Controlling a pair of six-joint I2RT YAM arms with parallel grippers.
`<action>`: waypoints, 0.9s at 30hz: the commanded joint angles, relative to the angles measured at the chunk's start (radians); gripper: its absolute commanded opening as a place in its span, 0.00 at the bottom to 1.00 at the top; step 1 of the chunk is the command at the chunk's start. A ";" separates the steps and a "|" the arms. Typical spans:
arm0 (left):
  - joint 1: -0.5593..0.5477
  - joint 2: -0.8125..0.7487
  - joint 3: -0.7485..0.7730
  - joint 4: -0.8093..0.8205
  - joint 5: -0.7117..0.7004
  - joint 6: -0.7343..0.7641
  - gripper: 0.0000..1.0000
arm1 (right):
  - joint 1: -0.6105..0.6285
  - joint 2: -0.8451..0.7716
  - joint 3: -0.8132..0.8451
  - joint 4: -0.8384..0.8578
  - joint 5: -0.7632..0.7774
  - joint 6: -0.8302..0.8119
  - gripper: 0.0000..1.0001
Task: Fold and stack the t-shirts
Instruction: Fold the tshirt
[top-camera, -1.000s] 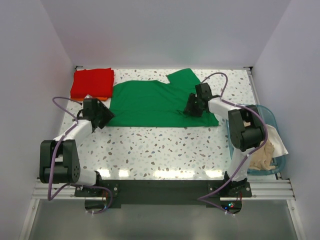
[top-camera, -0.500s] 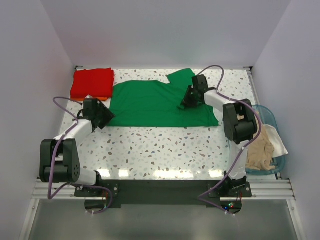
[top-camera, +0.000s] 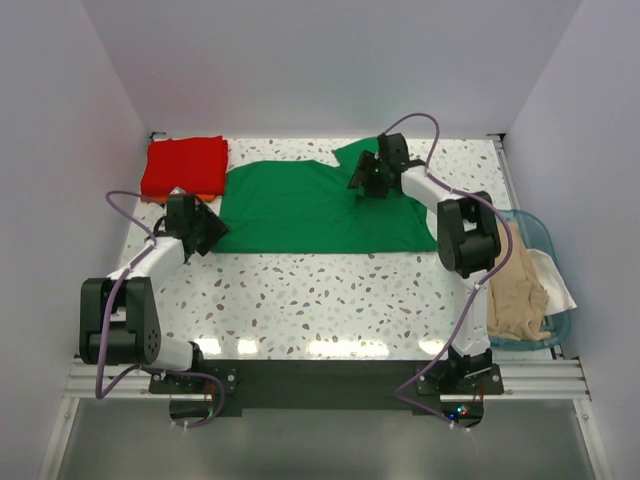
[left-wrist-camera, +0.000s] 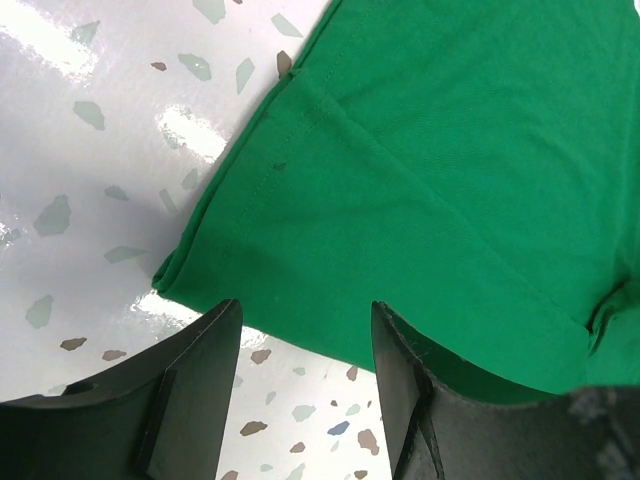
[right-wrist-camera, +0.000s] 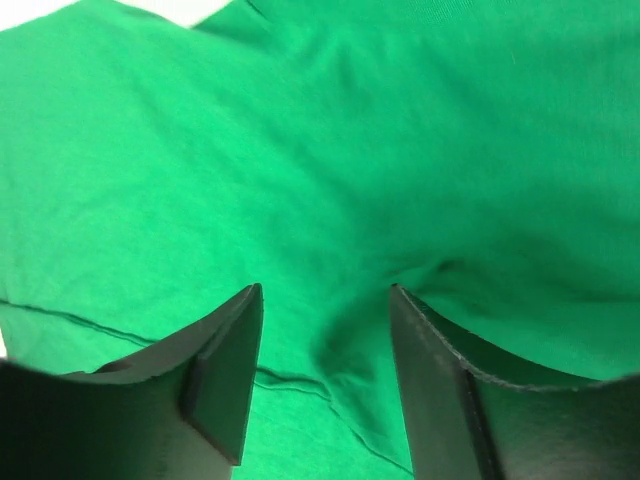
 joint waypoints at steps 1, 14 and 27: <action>-0.002 0.003 0.035 0.013 0.013 0.026 0.59 | 0.001 -0.022 0.096 -0.006 0.006 -0.086 0.61; -0.003 -0.056 -0.010 -0.007 -0.030 0.017 0.56 | -0.015 -0.346 -0.192 -0.095 0.203 -0.094 0.64; -0.002 -0.144 -0.191 0.035 -0.105 -0.054 0.50 | -0.085 -0.747 -0.740 -0.048 0.191 -0.005 0.58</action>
